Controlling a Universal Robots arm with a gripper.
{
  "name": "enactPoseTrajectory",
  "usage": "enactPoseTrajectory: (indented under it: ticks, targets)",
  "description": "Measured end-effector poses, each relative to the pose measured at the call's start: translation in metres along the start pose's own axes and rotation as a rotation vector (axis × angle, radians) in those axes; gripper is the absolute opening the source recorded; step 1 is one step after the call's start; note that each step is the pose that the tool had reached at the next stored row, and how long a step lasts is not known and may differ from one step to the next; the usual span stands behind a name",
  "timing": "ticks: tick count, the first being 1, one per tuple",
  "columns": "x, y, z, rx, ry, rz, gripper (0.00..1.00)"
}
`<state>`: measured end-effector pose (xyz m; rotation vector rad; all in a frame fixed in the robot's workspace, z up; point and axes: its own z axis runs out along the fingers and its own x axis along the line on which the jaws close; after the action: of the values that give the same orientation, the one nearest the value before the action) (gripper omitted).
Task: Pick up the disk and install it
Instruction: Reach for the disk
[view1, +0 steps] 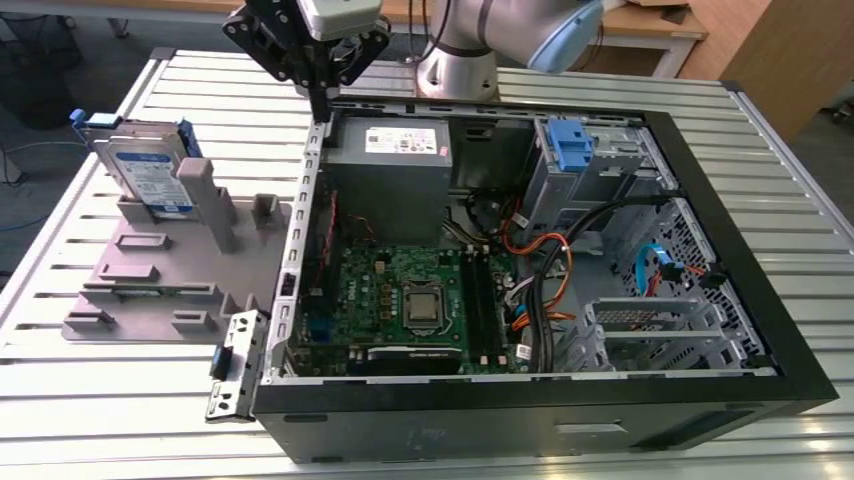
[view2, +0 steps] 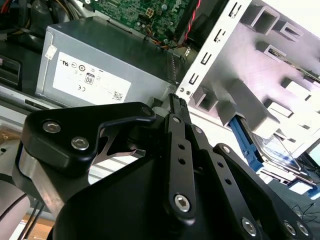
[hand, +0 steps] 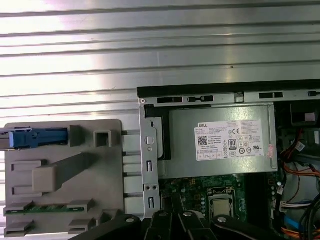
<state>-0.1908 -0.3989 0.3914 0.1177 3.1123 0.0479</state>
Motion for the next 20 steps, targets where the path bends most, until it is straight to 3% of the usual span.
enactPoseTrajectory:
  ticks: [20]
  targets:
    - [0.0237, -0.0018, -0.0001, 0.0001, 0.0001, 0.000, 0.11]
